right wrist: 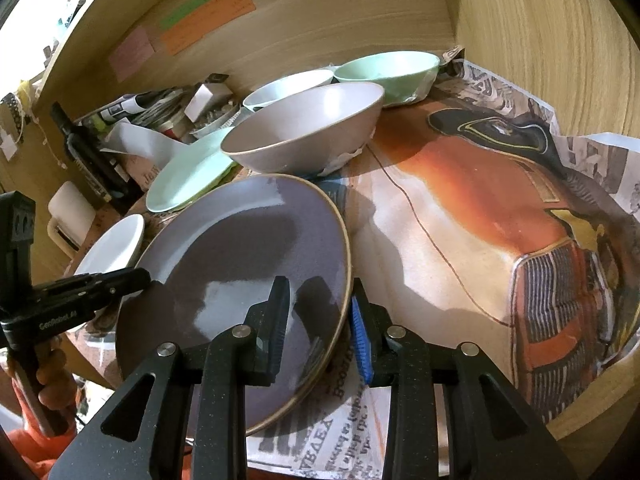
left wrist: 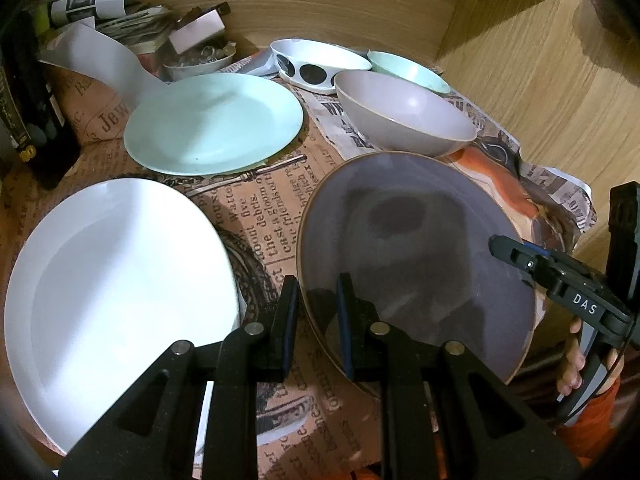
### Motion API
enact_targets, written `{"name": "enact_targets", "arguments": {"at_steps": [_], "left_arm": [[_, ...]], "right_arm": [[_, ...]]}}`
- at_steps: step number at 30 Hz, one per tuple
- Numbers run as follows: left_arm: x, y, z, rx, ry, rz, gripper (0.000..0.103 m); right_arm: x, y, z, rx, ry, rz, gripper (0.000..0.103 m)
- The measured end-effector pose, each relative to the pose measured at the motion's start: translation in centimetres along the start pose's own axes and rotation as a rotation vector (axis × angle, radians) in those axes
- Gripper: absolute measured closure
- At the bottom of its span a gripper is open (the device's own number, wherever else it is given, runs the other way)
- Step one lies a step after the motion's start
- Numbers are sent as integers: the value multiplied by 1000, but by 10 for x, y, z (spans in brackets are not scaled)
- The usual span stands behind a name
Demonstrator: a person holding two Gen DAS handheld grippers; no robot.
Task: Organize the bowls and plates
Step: 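Lower the dark brown plate beside the bowls and open both grippers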
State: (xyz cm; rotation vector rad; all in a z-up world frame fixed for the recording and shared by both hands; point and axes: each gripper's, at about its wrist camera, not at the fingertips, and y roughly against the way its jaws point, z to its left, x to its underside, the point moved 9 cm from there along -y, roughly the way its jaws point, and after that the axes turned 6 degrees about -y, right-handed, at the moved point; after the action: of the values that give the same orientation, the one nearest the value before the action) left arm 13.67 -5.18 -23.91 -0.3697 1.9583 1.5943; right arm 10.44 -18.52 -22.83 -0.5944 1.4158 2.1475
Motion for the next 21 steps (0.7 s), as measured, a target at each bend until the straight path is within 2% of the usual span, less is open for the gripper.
{"name": "enact_targets", "arguments": {"at_steps": [8,11,13,15,18,21], "left_arm": [[-2,-3,1,-5,-4,0,86],[-2,-3,1,4,-2,-3,86],[-1,-3,2,17,0,-7,86],[-1,1,3,13,3,-17,86],[-5,9,5,-8,0,-49,80],[-11,25,10,-35,-3,-101,69]], "right_arm": [[-1,-3,0,28,43,-12,75],[-2,-2,0,63,74,-26,75],[-4,1,0,87,91,-42,63],[-9,6,0,98,96,-69,55],[-19,19,5,82,98,-109,53],[-28,28,14,55,94,-146,44]]}}
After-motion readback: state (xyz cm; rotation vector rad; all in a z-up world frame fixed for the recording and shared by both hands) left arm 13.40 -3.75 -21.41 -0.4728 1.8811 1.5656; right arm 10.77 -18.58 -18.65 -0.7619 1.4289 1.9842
